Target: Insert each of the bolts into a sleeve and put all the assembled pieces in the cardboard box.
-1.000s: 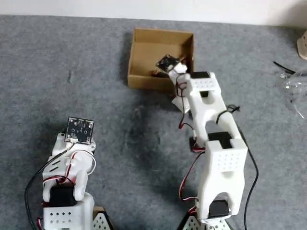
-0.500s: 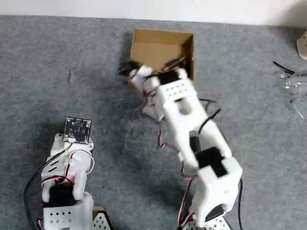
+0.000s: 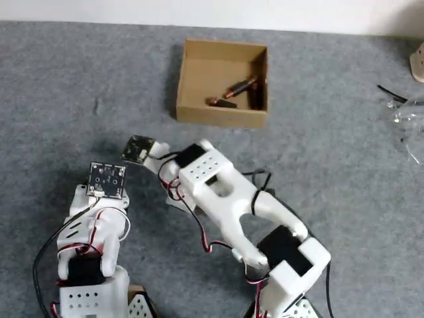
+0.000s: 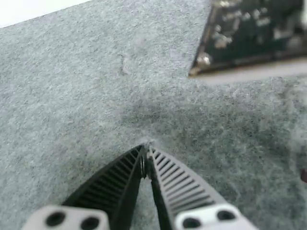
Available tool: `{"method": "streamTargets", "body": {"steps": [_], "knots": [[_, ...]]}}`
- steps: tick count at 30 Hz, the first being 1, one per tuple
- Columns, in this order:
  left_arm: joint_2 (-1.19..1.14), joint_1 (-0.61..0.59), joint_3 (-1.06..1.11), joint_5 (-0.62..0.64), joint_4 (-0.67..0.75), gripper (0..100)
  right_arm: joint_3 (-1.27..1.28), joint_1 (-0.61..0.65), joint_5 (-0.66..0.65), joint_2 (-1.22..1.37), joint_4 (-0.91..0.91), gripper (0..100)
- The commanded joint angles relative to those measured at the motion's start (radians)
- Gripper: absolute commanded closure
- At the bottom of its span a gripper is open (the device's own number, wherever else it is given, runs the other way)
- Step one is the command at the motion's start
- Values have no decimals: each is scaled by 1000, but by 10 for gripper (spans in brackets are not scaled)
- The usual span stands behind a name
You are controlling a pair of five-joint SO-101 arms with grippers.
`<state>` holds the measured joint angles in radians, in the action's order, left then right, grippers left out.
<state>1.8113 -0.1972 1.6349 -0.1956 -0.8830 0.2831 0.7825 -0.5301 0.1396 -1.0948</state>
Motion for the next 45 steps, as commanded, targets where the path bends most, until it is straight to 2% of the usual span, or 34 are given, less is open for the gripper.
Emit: {"method": "streamTargets", "body": {"steps": [1, 5, 10, 12, 18, 26, 27, 31, 34, 40, 45], "knots": [[13, -12, -8, -5, 20, 991, 13, 10, 40, -61, 79, 988], [13, -12, -8, -5, 20, 991, 45, 7, 74, -61, 93, 950], [13, -24, -10, -5, 20, 992, 51, 5, 100, -61, 88, 767], [13, -45, -13, -3, 20, 992, 48, 4, 100, -64, 87, 731], [13, -54, -13, -3, 20, 992, -31, -56, 100, -79, 15, 731], [13, -54, -13, -3, 20, 993, -228, -245, 103, -176, -179, 731], [13, -54, -13, -3, 20, 992, -239, -265, 118, -197, -213, 731], [13, -54, -12, -3, 21, 991, -248, -305, 321, -291, -352, 731], [13, -53, -12, -3, 21, 990, -223, -334, 356, -341, -398, 731], [13, -53, -10, -3, 21, 990, 2, -437, 358, -351, -329, 731], [13, -51, -10, -3, 21, 990, 211, -458, 354, -358, -206, 731]]}}
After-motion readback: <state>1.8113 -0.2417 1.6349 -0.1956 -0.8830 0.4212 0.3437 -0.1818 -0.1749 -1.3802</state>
